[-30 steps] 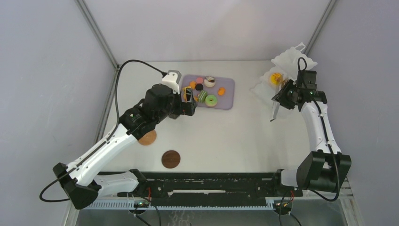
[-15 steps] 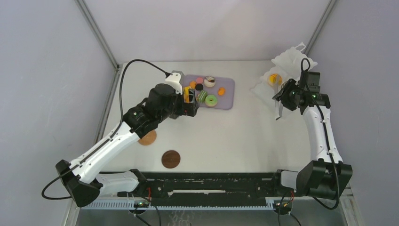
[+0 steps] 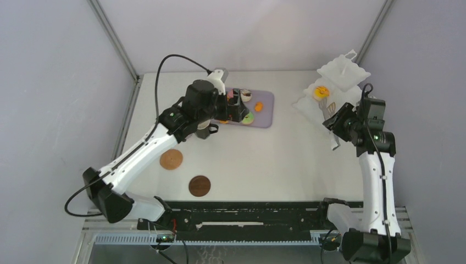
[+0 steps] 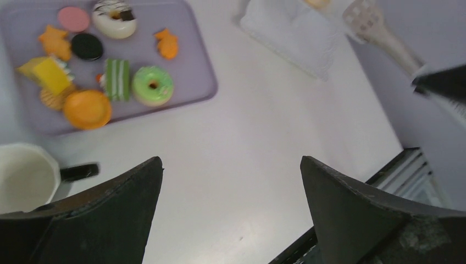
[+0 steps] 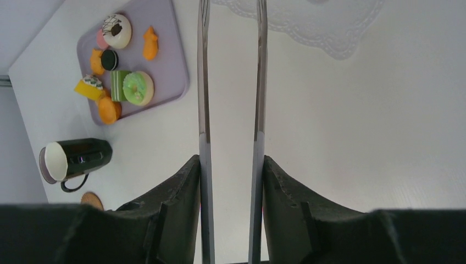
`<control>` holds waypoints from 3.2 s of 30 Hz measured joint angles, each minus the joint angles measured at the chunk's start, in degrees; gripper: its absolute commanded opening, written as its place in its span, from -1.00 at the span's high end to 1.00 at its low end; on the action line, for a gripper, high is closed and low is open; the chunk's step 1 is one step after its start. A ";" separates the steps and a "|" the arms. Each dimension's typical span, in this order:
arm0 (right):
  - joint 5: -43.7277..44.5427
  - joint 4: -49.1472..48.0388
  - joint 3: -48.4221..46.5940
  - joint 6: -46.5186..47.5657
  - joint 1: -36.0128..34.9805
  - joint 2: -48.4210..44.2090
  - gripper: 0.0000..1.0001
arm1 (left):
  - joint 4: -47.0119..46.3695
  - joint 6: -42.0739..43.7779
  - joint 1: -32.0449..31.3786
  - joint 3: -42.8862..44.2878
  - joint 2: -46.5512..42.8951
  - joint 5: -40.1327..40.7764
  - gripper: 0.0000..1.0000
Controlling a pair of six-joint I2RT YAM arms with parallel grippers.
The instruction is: Serve the afternoon tea
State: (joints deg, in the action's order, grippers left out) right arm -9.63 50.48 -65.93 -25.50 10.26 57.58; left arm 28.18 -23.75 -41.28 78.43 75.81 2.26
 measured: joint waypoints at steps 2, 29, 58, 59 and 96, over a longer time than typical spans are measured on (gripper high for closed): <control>-0.04 1.68 1.40 0.07 0.02 -2.95 0.11 | -1.57 -1.99 0.57 3.23 4.26 -3.21 -0.99; 9.18 15.89 0.85 2.01 0.22 -16.61 0.12 | -26.99 -42.99 2.03 55.67 72.26 -32.02 -0.80; 9.22 16.24 0.61 2.08 -1.55 -13.62 0.13 | -42.60 -55.78 -2.43 65.24 85.18 -12.04 -0.28; 9.25 16.24 0.61 2.10 -1.70 -13.62 0.13 | -42.80 -55.91 -2.51 65.24 85.31 -11.58 -0.23; 10.99 16.26 0.61 2.86 -3.65 -13.07 0.14 | -45.03 -56.00 -4.22 66.18 87.25 -6.86 0.99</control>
State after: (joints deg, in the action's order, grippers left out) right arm 1.37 66.74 -65.32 -22.63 6.61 44.51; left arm -16.84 -79.75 -45.50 144.62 163.06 -4.60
